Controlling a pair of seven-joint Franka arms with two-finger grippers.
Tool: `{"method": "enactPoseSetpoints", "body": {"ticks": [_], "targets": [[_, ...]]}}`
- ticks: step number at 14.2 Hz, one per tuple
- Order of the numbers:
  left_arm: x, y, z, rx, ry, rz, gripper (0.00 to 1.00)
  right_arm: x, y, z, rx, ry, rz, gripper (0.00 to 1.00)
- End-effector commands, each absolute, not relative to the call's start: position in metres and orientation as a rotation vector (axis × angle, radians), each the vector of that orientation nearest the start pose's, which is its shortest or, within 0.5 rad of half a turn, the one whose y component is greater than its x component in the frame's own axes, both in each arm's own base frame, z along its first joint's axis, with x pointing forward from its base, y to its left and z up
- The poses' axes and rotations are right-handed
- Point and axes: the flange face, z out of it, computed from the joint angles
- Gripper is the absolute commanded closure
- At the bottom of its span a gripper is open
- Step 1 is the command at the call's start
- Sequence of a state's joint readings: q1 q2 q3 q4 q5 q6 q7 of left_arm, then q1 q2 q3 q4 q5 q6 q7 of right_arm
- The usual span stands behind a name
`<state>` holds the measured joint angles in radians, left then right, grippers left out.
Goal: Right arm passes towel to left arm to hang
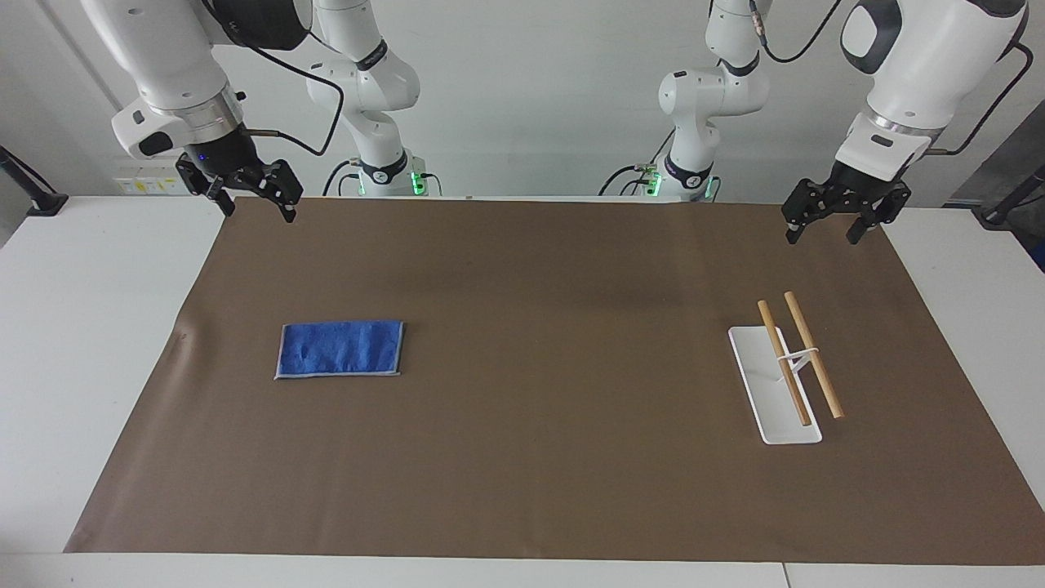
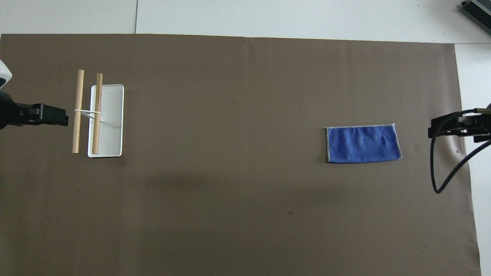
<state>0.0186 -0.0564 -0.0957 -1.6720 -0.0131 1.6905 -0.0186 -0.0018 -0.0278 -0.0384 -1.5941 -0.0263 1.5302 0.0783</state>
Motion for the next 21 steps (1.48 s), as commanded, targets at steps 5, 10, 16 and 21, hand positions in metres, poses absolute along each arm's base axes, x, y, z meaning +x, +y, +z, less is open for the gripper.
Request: {"method": "enactPoseSetpoints", "body": {"ticks": [5,10,16,21], "targets": [[0.539,-0.042,0.618,-3.163,0.088,-0.112,0.0,0.537,-0.024,0.625,-3.143,0.162,0.063,0.0],[0.539,-0.042,0.618,-3.163,0.088,-0.112,0.0,0.536,-0.024,0.626,-3.143,0.159,0.06,0.0],[0.539,-0.042,0.618,-3.163,0.088,-0.112,0.0,0.536,-0.024,0.626,-3.145,0.152,0.06,0.0],[0.539,-0.042,0.618,-3.163,0.088,-0.112,0.0,0.537,-0.022,0.616,-3.139,0.149,0.015,0.0]]}}
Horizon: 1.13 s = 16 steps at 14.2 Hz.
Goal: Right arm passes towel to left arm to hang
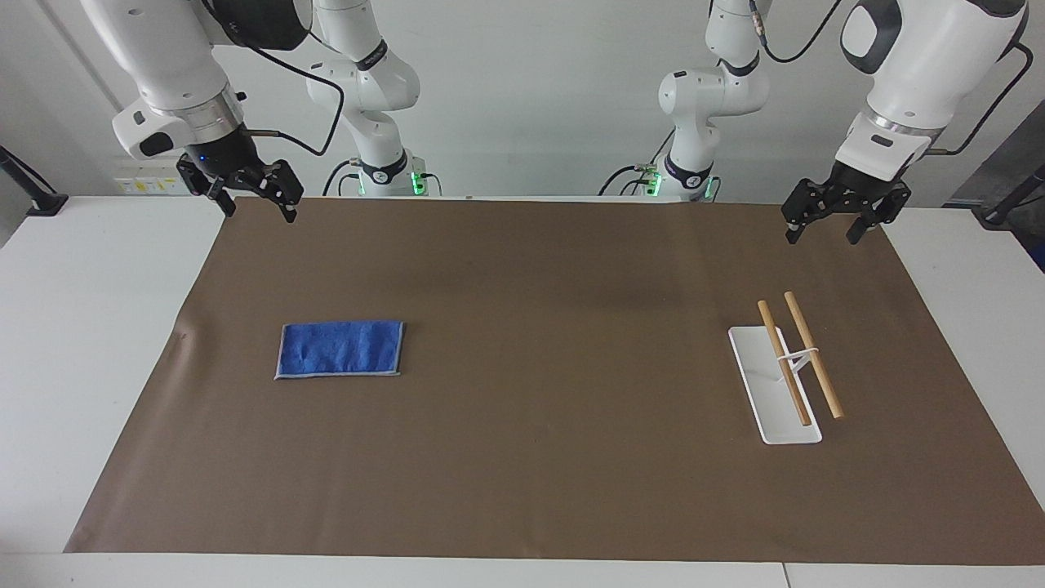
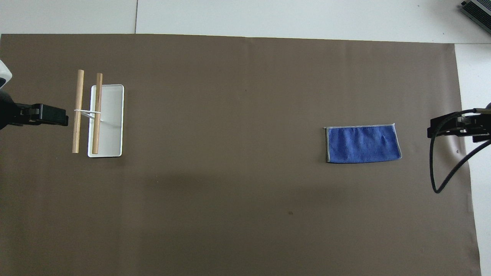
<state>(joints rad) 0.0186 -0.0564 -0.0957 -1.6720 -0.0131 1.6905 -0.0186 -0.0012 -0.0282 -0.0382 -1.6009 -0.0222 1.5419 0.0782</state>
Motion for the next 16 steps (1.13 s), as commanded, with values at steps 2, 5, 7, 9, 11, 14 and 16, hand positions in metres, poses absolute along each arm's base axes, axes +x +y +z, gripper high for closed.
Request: {"method": "enactPoseSetpoints", "body": {"ticks": [2,5,7,9,11,14,16], "targets": [[0.539,-0.042,0.617,-3.163,0.088,-0.11,0.0,0.542,-0.021,0.598,-3.116,0.146,-0.014,0.0],[0.539,-0.042,0.617,-3.163,0.088,-0.11,0.0,0.561,-0.021,0.54,-3.12,0.066,-0.039,0.0],[0.539,-0.042,0.617,-3.163,0.088,-0.11,0.0,0.57,-0.021,0.488,-3.122,0.009,-0.059,0.0],[0.539,-0.042,0.617,-3.163,0.088,-0.11,0.0,0.581,-0.022,0.438,-3.126,-0.034,-0.054,0.0],[0.538,-0.042,0.617,-3.163,0.088,-0.107,0.0,0.581,-0.023,0.396,-3.129,-0.066,-0.107,0.0],[0.539,-0.042,0.617,-3.163,0.088,-0.11,0.0,0.569,-0.027,0.349,-3.133,-0.092,-0.112,0.0],[0.539,-0.042,0.617,-3.163,0.088,-0.11,0.0,0.564,-0.039,0.329,-3.135,-0.132,-0.136,0.0]]}}
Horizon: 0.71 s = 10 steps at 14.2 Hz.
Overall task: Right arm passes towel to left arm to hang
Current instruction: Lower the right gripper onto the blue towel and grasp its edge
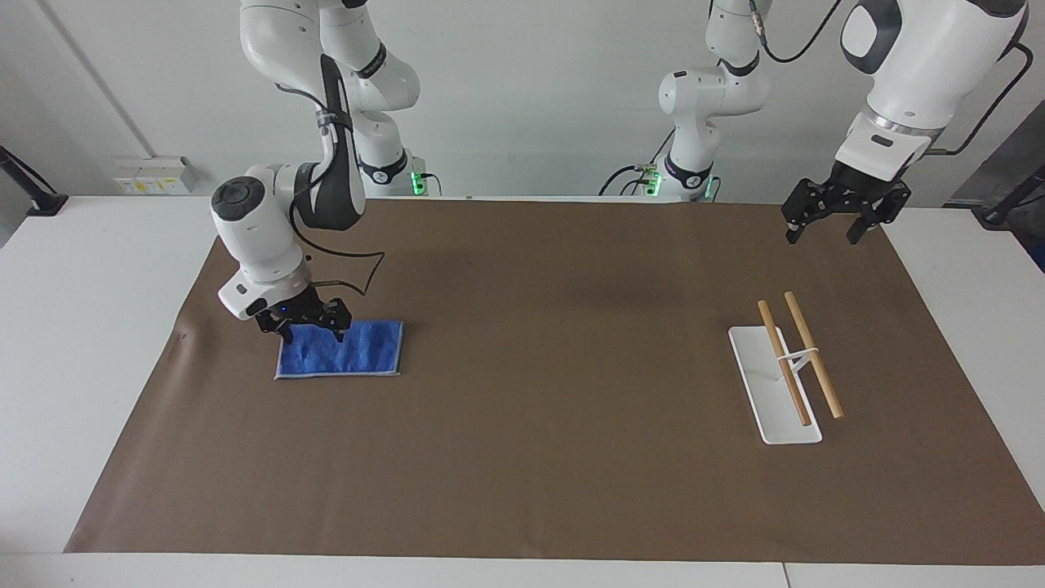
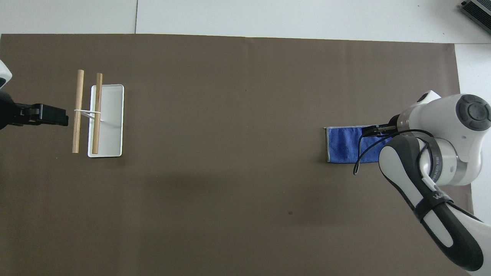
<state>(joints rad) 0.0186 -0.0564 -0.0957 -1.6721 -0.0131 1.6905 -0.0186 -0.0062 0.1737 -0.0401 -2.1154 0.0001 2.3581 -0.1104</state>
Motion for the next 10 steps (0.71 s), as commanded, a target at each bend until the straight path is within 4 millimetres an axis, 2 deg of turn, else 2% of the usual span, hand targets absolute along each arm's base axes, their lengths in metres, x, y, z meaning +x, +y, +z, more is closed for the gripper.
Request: {"method": "enactPoseSetpoints", "body": {"ticks": [1,5,10], "targets": [[0.538,-0.042,0.617,-3.163,0.088,-0.107,0.0,0.563,-0.038,0.32,-3.12,-0.108,-0.12,0.0],[0.539,-0.042,0.618,-3.163,0.088,-0.112,0.0,0.566,-0.035,0.303,-3.071,-0.063,-0.124,0.0],[0.538,-0.042,0.617,-3.163,0.088,-0.107,0.0,0.563,-0.034,0.288,-3.074,-0.149,-0.123,0.0]]}}
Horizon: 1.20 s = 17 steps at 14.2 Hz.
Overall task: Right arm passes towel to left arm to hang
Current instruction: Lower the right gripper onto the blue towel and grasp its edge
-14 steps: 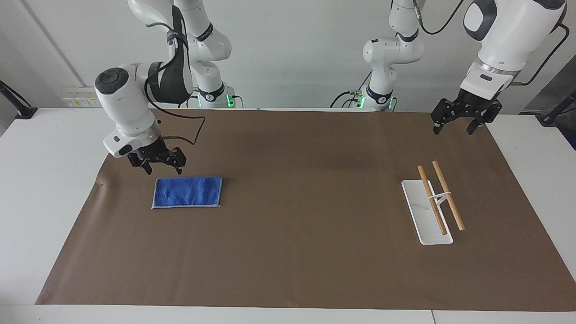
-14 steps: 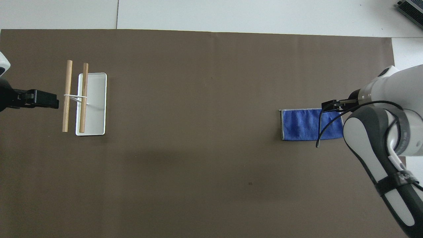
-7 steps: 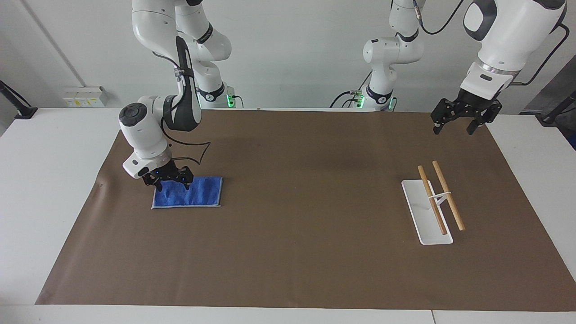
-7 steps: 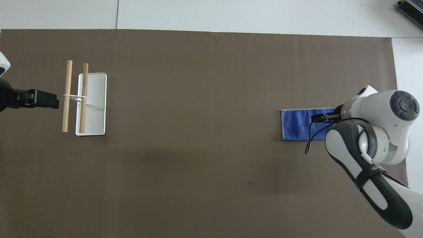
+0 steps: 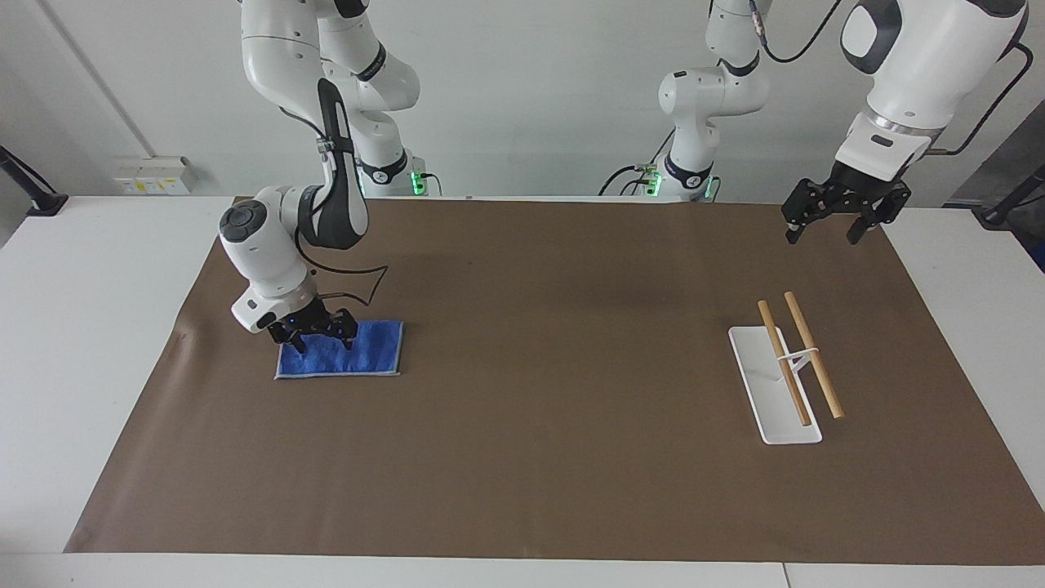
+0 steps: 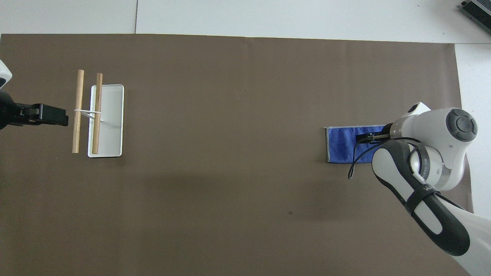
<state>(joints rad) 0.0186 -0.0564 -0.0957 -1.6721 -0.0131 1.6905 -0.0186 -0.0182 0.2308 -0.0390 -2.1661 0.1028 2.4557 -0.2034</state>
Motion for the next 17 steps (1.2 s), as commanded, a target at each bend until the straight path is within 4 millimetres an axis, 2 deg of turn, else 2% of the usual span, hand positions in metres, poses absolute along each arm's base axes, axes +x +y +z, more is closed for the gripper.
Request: {"method": "enactPoseSetpoints", "body": {"ticks": [1,4,5,6,7,8,9,13,17], "targets": [[0.538,-0.042,0.618,-3.163,0.088,-0.112,0.0,0.56,-0.037,0.285,-3.074,-0.146,-0.114,0.0],[0.538,-0.042,0.618,-3.163,0.088,-0.112,0.0,0.556,-0.037,0.28,-3.074,-0.149,-0.096,0.0],[0.538,-0.042,0.618,-3.163,0.088,-0.11,0.0,0.556,-0.037,0.28,-3.075,-0.17,-0.11,0.05],[0.538,-0.042,0.618,-3.163,0.086,-0.112,0.0,0.556,-0.034,0.279,-3.076,-0.185,-0.114,0.4],[0.538,-0.042,0.618,-3.163,0.086,-0.112,0.0,0.557,-0.033,0.28,-3.075,-0.177,-0.117,0.69],[0.538,-0.042,0.618,-3.163,0.086,-0.11,0.0,0.557,-0.033,0.28,-3.075,-0.163,-0.116,0.92],[0.537,-0.042,0.617,-3.163,0.083,-0.107,0.0,0.558,-0.033,0.28,-3.076,-0.156,-0.116,1.0],[0.537,-0.042,0.616,-3.163,0.081,-0.105,0.0,0.566,-0.023,0.289,-3.074,-0.115,-0.13,1.0],[0.538,-0.042,0.616,-3.163,0.081,-0.107,0.0,0.579,-0.019,0.317,-3.063,-0.087,-0.122,1.0]]}}
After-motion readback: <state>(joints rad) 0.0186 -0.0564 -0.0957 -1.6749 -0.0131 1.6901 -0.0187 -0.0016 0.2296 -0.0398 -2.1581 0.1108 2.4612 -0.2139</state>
